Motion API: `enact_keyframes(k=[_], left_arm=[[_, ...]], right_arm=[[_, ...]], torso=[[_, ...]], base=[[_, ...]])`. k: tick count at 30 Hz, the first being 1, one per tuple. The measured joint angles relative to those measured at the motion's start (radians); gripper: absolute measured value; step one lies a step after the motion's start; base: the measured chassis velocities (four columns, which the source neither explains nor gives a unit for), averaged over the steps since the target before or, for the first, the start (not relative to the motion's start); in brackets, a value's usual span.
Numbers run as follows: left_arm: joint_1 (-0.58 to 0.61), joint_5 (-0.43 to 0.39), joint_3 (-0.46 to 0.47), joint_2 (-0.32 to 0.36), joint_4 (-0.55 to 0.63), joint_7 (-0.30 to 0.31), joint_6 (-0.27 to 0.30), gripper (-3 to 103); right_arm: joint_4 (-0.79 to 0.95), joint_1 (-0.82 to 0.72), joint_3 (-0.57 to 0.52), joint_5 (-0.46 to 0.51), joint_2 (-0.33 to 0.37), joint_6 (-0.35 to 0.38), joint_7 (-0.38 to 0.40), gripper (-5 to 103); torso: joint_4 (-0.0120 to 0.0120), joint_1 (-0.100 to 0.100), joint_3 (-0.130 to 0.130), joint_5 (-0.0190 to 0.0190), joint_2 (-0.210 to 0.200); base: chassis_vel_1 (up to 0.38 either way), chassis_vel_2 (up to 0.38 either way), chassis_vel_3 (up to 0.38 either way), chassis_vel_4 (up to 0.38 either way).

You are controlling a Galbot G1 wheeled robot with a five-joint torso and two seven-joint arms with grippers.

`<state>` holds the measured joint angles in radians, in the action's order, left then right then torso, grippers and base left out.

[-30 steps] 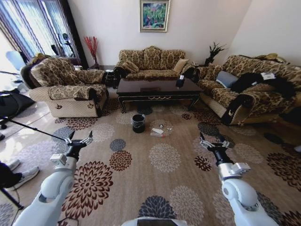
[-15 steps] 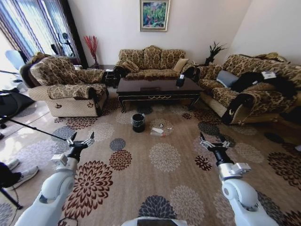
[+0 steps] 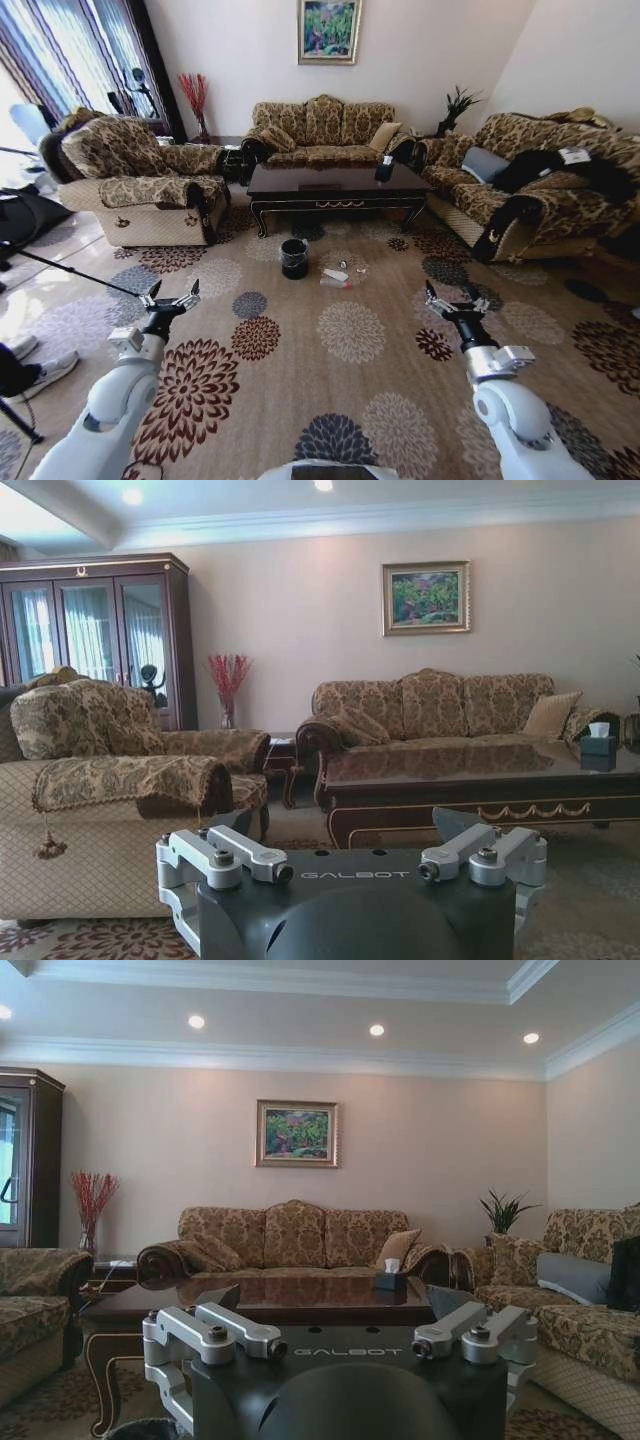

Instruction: Move to the front of the table and pick up the trash from the floor, then place it into the trash bin.

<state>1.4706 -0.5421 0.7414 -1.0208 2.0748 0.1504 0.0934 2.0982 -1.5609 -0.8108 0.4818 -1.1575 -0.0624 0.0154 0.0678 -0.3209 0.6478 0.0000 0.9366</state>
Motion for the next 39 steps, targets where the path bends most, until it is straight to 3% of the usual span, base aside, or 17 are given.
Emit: enact_keyframes(k=[39], left_arm=[[0.011, 0.025, 0.008, -0.017, 0.025, 0.012, 0.026, 100]], right_arm=[[-0.005, -0.019, 0.014, -0.013, -0.074, -0.021, -0.012, 100]], torso=[[-0.0001, 0.077, -0.103, -0.0001, -0.181]], base=[[0.0, 0.0, 0.0, 0.0]])
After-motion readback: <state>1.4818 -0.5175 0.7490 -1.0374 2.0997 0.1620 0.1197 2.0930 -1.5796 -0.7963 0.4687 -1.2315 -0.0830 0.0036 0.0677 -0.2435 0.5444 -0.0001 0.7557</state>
